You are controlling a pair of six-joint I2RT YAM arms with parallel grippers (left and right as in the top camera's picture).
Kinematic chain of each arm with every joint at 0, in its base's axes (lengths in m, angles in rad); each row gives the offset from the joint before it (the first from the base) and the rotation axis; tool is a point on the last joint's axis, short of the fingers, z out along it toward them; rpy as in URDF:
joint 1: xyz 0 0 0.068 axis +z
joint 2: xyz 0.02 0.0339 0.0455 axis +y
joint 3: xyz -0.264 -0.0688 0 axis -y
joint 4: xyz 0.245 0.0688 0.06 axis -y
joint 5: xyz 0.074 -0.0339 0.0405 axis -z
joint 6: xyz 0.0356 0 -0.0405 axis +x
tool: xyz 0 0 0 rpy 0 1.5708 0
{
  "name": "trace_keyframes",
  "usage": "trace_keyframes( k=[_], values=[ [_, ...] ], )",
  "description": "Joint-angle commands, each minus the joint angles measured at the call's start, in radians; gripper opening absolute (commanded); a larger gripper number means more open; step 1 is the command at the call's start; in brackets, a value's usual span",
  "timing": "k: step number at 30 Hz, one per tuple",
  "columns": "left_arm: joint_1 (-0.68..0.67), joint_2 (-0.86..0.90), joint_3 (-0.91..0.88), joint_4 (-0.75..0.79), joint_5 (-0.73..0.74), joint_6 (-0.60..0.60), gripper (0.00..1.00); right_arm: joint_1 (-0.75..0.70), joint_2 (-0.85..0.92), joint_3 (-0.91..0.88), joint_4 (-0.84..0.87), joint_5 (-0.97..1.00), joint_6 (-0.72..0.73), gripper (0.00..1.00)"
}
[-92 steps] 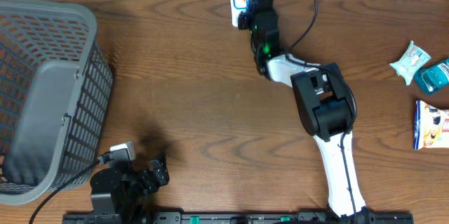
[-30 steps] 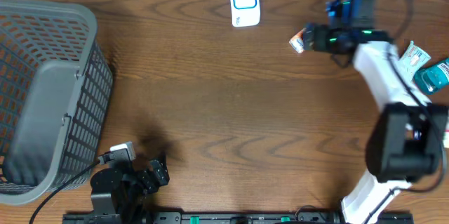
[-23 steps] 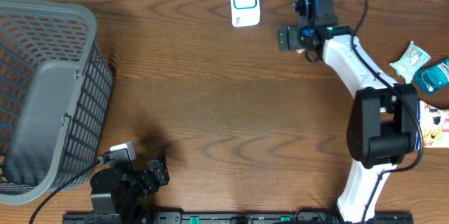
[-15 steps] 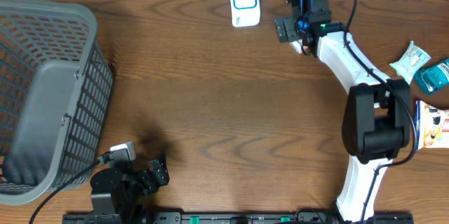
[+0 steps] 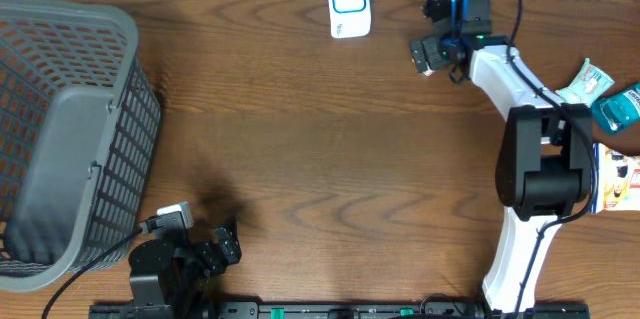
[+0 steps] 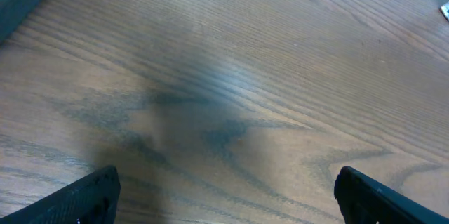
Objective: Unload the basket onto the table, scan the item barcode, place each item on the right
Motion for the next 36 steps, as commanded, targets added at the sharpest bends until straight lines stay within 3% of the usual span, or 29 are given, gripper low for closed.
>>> trace_keyframes(
  k=[1, 9, 17, 21, 25, 36],
  values=[
    [0.003, -0.003, -0.004, -0.003, 0.013, 0.009, 0.98, -0.017, 0.048, 0.010, -0.026, -0.113, -0.019, 0.99],
    [0.003, -0.003, -0.003, -0.003, 0.013, 0.009, 0.98, -0.028, 0.118, 0.010, -0.080, -0.137, -0.056, 0.99],
    [0.003, -0.003, -0.003, -0.003, 0.013, 0.009, 0.98, -0.029, 0.111, 0.031, -0.083, -0.067, 0.030, 0.60],
    [0.003, -0.003, -0.004, -0.003, 0.013, 0.009, 0.98, -0.044, 0.069, 0.050, -0.116, -0.051, 0.098, 0.58],
    [0.003, -0.003, -0.004, -0.003, 0.013, 0.009, 0.98, -0.081, -0.029, 0.053, -0.183, -0.039, 0.118, 0.48],
    [0.003, -0.003, -0.003, -0.003, 0.013, 0.009, 0.98, -0.247, -0.216, 0.053, -0.421, 0.262, 0.171, 0.41]
  ],
)
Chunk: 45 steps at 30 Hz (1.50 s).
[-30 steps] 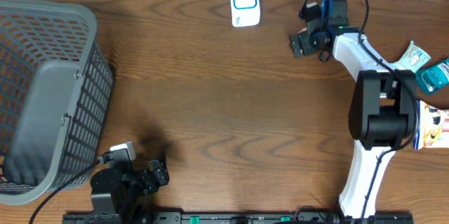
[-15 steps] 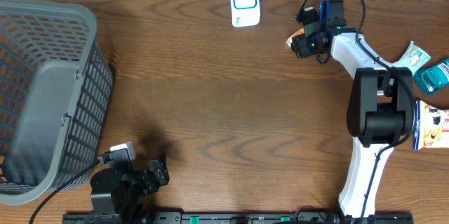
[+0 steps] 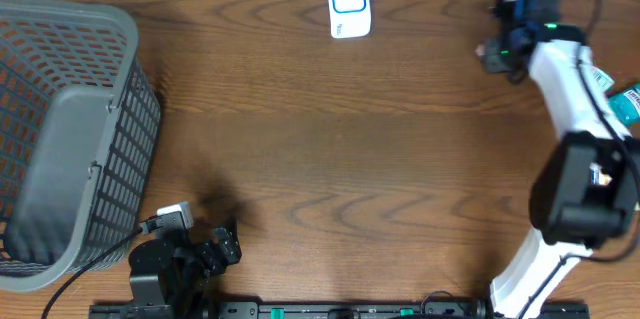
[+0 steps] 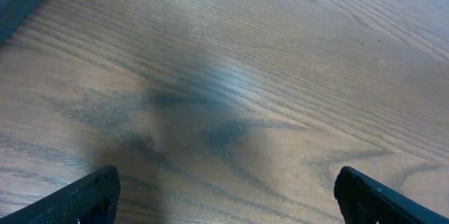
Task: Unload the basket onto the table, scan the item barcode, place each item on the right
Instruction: 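Carry the tissue pack right and release it beside the other items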
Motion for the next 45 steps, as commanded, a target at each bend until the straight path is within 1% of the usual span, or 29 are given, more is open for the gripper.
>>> trace_keyframes(
  k=[1, 9, 13, 16, 17, 20, 21, 22, 23, 24, 25, 28, 32, 38, 41, 45],
  values=[
    [0.003, -0.003, -0.004, -0.003, 0.012, 0.009, 0.98, -0.079, -0.023, 0.012, -0.047, 0.110, 0.064, 0.41],
    [0.003, -0.003, -0.004, -0.003, 0.013, 0.009, 0.98, -0.277, -0.019, -0.050, -0.092, 0.081, 0.187, 0.44],
    [0.003, -0.003, -0.003, -0.003, 0.013, 0.009, 0.98, -0.338, -0.019, -0.096, -0.087, 0.054, 0.190, 0.43],
    [0.003, -0.003, -0.003, -0.003, 0.013, 0.009, 0.98, -0.358, -0.019, -0.128, -0.069, 0.053, 0.191, 0.44],
    [0.003, -0.003, -0.004, -0.003, 0.013, 0.009, 0.98, -0.362, -0.019, -0.135, -0.060, 0.053, 0.191, 0.47],
    [0.003, -0.003, -0.003, -0.003, 0.013, 0.009, 0.98, -0.358, -0.019, -0.136, -0.049, 0.035, 0.191, 0.59],
    [0.003, -0.003, -0.004, -0.003, 0.012, 0.009, 0.98, -0.355, -0.019, -0.133, -0.050, 0.026, 0.190, 0.61],
    [0.003, -0.003, -0.004, -0.003, 0.013, 0.009, 0.98, -0.352, -0.019, -0.127, -0.053, 0.011, 0.190, 0.67],
    [0.003, -0.003, -0.003, -0.003, 0.013, 0.009, 0.98, -0.348, -0.021, -0.122, -0.058, -0.005, 0.190, 0.77],
    [0.003, -0.003, -0.003, -0.003, 0.013, 0.009, 0.98, -0.342, -0.026, -0.116, -0.066, -0.026, 0.191, 0.95],
    [0.003, -0.003, -0.003, -0.003, 0.013, 0.009, 0.98, -0.336, -0.032, -0.112, -0.071, -0.045, 0.191, 0.99],
    [0.003, -0.003, -0.004, -0.003, 0.013, 0.009, 0.98, -0.315, -0.072, -0.096, -0.084, -0.083, 0.191, 0.99],
    [0.003, -0.003, -0.004, -0.003, 0.013, 0.009, 0.98, -0.294, -0.201, -0.093, -0.095, -0.110, 0.241, 0.99],
    [0.003, -0.003, -0.003, -0.003, 0.013, 0.009, 0.98, -0.249, -0.438, -0.093, -0.148, -0.389, 0.243, 0.99],
    [0.003, -0.003, -0.004, -0.003, 0.013, 0.009, 0.98, -0.222, -0.565, -0.093, -0.184, -0.462, 0.242, 0.99],
    [0.003, -0.003, -0.004, -0.003, 0.012, 0.009, 0.98, -0.207, -0.746, -0.093, -0.226, -0.484, 0.243, 0.99]
  ],
)
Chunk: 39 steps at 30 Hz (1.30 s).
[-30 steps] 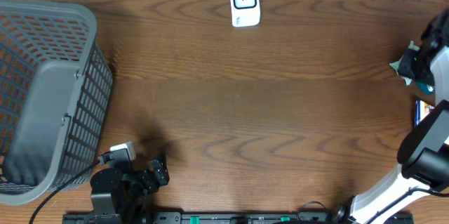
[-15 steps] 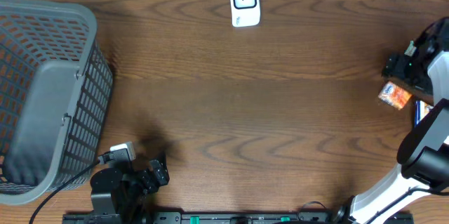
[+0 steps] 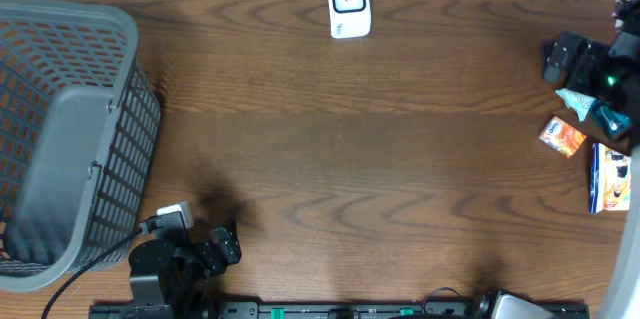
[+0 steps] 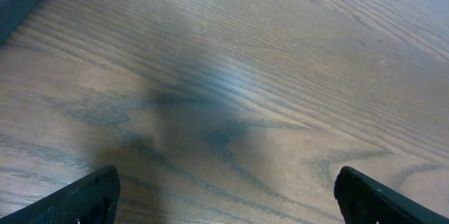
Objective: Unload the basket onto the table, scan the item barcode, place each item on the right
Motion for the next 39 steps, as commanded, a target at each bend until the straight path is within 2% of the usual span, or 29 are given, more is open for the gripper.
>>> trace_keyframes(
  k=[1, 7, 14, 22, 27, 39],
  values=[
    [0.003, -0.003, -0.004, -0.003, 0.013, 0.009, 0.98, 0.006, -0.132, 0.011, -0.035, -0.071, 0.012, 0.99],
    [0.003, -0.003, -0.004, -0.003, 0.012, 0.009, 0.98, 0.004, -0.359, 0.011, -0.066, -0.066, 0.013, 0.99],
    [0.003, -0.003, -0.004, -0.003, 0.013, 0.009, 0.98, 0.004, -0.515, 0.011, -0.066, -0.066, 0.013, 0.99],
    [0.003, -0.003, -0.003, -0.003, 0.013, 0.009, 0.98, 0.004, -0.592, 0.011, -0.067, -0.066, 0.013, 0.99],
    [0.003, -0.003, -0.003, -0.003, 0.013, 0.009, 0.98, 0.011, -0.620, 0.010, -0.130, -0.066, 0.013, 0.99],
    [0.003, -0.003, -0.004, -0.003, 0.012, 0.009, 0.98, 0.217, -0.753, 0.000, -0.166, 0.011, -0.011, 0.99]
  ],
)
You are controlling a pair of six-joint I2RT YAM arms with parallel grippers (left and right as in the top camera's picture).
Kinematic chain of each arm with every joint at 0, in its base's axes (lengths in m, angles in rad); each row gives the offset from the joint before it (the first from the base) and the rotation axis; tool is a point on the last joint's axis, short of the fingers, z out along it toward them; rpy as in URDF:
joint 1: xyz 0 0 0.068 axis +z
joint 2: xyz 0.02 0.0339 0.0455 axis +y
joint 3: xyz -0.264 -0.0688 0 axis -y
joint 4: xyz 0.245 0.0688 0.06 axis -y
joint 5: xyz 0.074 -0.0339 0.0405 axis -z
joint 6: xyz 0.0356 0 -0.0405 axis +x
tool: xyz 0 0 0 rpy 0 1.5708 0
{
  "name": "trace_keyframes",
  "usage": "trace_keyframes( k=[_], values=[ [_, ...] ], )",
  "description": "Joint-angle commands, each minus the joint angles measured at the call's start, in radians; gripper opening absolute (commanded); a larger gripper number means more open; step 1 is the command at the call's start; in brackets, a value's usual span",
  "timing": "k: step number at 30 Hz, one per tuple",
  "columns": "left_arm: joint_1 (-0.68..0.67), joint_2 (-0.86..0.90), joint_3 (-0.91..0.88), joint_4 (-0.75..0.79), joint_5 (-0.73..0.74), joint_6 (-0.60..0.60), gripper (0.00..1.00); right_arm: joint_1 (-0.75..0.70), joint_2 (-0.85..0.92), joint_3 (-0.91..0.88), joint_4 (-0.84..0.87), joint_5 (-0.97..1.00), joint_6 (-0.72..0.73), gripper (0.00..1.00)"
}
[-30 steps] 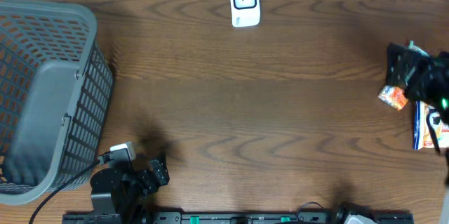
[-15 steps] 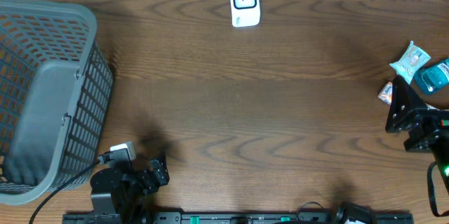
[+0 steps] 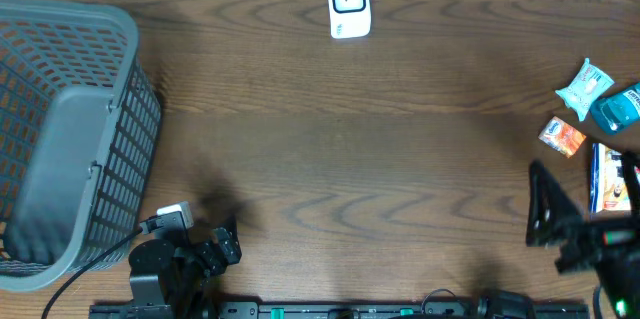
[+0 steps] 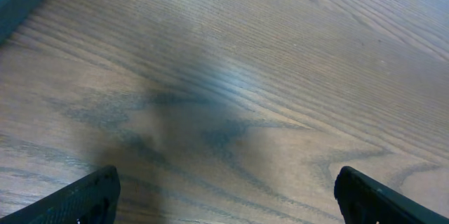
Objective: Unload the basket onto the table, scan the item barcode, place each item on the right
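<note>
The white barcode scanner stands at the back middle of the table. The items lie at the right edge: a white-and-teal packet, a teal tub, a small orange box and a blue-and-white box. My right gripper is low at the front right, just left of the blue-and-white box, holding nothing that I can see; its jaws are unclear. My left gripper rests open over bare wood at the front left.
A large grey mesh basket fills the left side of the table. The wooden table runs between it and the items. The arm bases and a black rail line the front edge.
My right arm has left the spot over the items at the right edge and now sits low at the front right corner. The packet and teal tub show uncovered. The left arm has not moved.
My right gripper was first at the back, just right of the scanner. Then it was farther right along the back. Then it was over the items at the right edge, and now it is down at the front right. The left gripper stayed open throughout.
</note>
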Motion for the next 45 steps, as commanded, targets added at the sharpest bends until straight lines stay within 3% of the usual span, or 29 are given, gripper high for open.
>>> trace_keyframes(
  k=[1, 8, 14, 19, 27, 39, 45],
  values=[
    [0.003, -0.003, -0.003, -0.003, 0.013, 0.009, 0.98, 0.048, -0.039, -0.011, 0.004, 0.041, -0.013, 0.99],
    [0.003, -0.003, -0.004, -0.003, 0.013, 0.009, 0.98, 0.075, -0.153, -0.190, 0.132, 0.048, -0.012, 0.99],
    [0.003, -0.003, -0.003, -0.003, 0.012, 0.009, 0.98, 0.079, -0.304, -0.459, 0.380, -0.016, -0.010, 0.99],
    [0.003, -0.003, -0.003, -0.003, 0.013, 0.009, 0.98, 0.102, -0.422, -0.657, 0.658, -0.026, 0.102, 0.99],
    [0.003, -0.003, -0.003, -0.003, 0.013, 0.009, 0.98, 0.123, -0.559, -0.942, 0.911, -0.008, 0.138, 0.99],
    [0.003, -0.003, -0.003, -0.003, 0.013, 0.009, 0.98, 0.126, -0.629, -1.347, 1.369, 0.006, 0.138, 0.99],
    [0.003, -0.003, -0.004, -0.003, 0.012, 0.009, 0.98, 0.126, -0.629, -1.465, 1.398, 0.074, 0.138, 0.99]
  ],
)
